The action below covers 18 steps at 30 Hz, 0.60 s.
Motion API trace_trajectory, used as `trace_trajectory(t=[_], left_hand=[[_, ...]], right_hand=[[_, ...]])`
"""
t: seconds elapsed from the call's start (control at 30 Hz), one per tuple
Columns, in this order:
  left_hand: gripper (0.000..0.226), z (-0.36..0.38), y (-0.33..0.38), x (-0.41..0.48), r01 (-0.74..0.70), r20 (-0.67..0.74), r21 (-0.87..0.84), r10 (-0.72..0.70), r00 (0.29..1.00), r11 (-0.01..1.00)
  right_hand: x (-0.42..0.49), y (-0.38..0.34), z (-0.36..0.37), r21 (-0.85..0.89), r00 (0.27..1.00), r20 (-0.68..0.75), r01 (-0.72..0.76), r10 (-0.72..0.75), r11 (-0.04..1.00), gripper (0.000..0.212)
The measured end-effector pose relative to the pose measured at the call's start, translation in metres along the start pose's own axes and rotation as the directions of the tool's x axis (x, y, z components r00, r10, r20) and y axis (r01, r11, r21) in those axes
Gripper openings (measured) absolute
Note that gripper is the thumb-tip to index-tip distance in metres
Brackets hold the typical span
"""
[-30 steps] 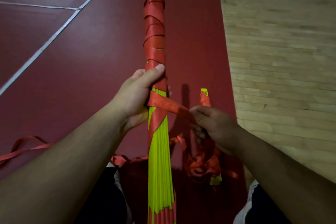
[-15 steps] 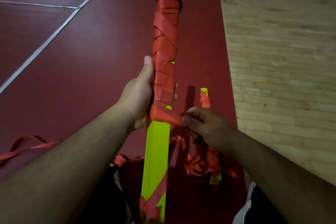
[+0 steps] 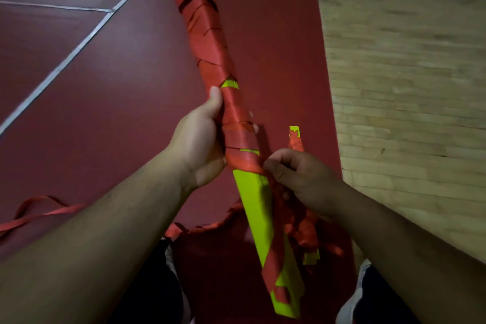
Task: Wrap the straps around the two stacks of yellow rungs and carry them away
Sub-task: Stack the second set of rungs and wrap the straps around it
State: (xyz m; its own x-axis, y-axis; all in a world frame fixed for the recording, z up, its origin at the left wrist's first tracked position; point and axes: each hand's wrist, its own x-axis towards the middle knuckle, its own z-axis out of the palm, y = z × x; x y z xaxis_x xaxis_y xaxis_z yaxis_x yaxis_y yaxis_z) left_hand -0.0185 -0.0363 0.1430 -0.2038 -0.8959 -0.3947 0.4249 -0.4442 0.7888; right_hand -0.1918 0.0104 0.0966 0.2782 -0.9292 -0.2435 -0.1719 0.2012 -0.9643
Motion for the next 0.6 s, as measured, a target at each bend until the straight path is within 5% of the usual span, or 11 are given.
trace_trajectory(t=[0.13, 0.23, 0.4, 0.5, 0.6], left_hand=[[0.044, -0.002, -0.001, 0.002, -0.031, -0.009, 0.12, 0.032, 0.999, 0.992], [0.027, -0.002, -0.004, 0.001, -0.005, 0.036, 0.104, 0.002, 0.999, 0.995], [0.036, -0.005, -0.002, 0.003, 0.029, 0.045, 0.084, -0.033, 0.998, 0.996], [0.032, -0.006, -0.002, 0.007, 0.022, -0.064, 0.123, -0.014, 0.998, 0.992], [0.026, -0.007, -0.01, 0.009, -0.003, -0.135, 0.227, 0.034, 0.99, 0.974]], right_hand=[[-0.004, 0.005, 0.006, -0.115, 0.992, 0.118, -0.018, 0.032, 0.993, 0.055], [-0.008, 0.006, 0.008, -0.077, 0.969, 0.239, -0.049, 0.066, 0.996, 0.044], [-0.007, 0.003, 0.011, -0.019, 0.975, 0.217, 0.053, -0.048, 0.998, 0.048], [-0.006, 0.002, 0.014, -0.207, 0.982, 0.18, 0.094, -0.057, 0.974, 0.038], [-0.004, -0.004, 0.011, -0.542, 0.968, 0.241, 0.075, 0.07, 0.837, 0.049]])
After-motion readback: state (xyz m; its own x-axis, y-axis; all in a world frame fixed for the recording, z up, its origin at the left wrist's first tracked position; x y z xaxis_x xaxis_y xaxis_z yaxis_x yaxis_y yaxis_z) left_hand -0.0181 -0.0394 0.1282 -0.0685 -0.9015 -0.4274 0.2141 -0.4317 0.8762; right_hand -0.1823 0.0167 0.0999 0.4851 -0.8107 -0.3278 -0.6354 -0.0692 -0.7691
